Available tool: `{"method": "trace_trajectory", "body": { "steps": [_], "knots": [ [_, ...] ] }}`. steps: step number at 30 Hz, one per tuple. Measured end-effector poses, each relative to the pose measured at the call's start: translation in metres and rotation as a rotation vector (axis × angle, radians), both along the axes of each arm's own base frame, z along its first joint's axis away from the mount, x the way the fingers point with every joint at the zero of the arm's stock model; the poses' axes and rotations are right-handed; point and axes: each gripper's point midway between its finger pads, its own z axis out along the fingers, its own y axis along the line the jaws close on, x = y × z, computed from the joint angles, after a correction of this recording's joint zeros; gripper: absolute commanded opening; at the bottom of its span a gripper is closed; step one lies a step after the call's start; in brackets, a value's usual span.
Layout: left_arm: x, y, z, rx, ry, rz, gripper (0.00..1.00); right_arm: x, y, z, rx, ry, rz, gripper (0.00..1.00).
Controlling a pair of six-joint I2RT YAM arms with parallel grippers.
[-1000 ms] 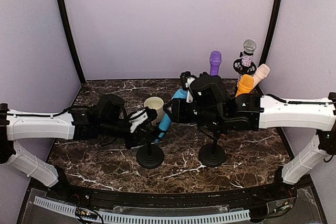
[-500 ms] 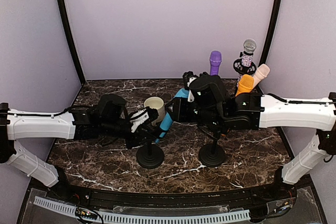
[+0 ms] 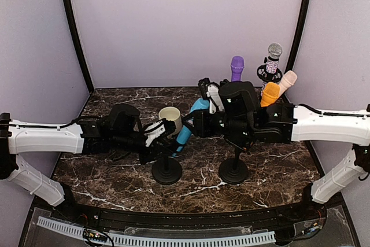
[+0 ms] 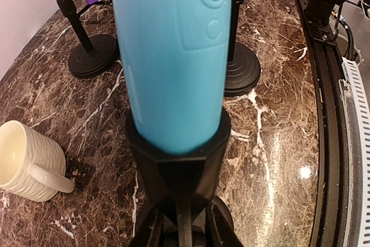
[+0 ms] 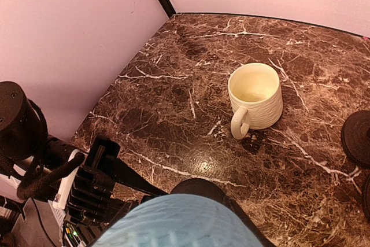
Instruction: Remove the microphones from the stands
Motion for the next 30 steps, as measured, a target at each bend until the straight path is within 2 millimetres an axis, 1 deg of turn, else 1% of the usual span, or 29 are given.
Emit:
{"method": "trace_trajectory", "body": {
  "steps": [8, 15, 23, 30],
  "knots": [
    [0.000, 0.000, 0.000, 0.008, 0.002, -0.003, 0.00, -0.005, 0.004, 0.003, -0.004, -0.031, 0.102, 0.05],
    [0.000, -0.001, -0.001, 0.010, 0.004, -0.004, 0.00, -0.004, 0.003, 0.003, -0.001, -0.026, 0.126, 0.04],
    [0.001, -0.001, -0.002, 0.012, 0.005, -0.004, 0.00, 0.001, -0.002, 0.002, 0.001, 0.013, 0.075, 0.03],
    [0.001, -0.002, -0.003, 0.014, 0.005, -0.001, 0.00, 0.013, -0.001, 0.001, -0.026, 0.099, -0.039, 0.03]
  ]
}}
